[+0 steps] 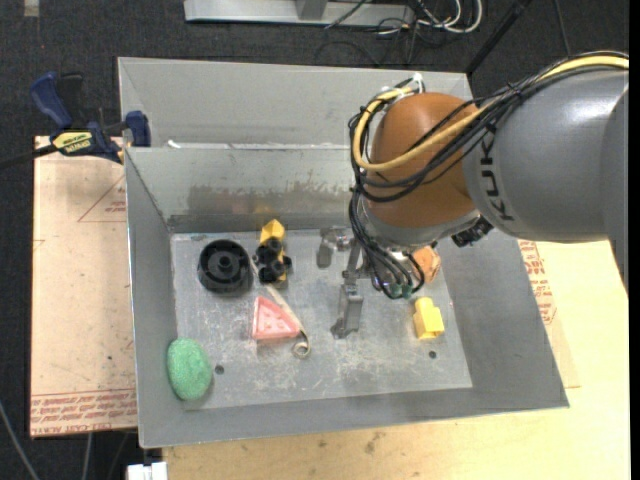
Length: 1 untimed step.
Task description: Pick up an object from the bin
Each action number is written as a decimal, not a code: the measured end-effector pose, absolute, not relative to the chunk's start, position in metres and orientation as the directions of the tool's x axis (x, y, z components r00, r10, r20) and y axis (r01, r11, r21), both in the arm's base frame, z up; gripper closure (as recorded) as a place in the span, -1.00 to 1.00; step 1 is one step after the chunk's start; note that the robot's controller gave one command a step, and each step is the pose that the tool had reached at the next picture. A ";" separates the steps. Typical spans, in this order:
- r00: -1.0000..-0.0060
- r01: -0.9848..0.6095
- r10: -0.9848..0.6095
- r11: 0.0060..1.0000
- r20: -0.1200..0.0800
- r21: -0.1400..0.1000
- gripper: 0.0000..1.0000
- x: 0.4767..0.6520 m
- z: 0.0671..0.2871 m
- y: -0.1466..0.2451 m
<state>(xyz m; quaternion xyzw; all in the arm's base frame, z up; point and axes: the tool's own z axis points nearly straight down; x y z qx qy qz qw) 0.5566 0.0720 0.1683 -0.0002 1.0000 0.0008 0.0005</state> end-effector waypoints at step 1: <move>-0.996 -0.087 -0.087 0.996 -0.005 0.001 -1.00 0.545 0.111 0.098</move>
Offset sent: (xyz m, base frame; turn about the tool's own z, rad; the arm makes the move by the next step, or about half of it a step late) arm -0.0258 0.0472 -0.0548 -0.1035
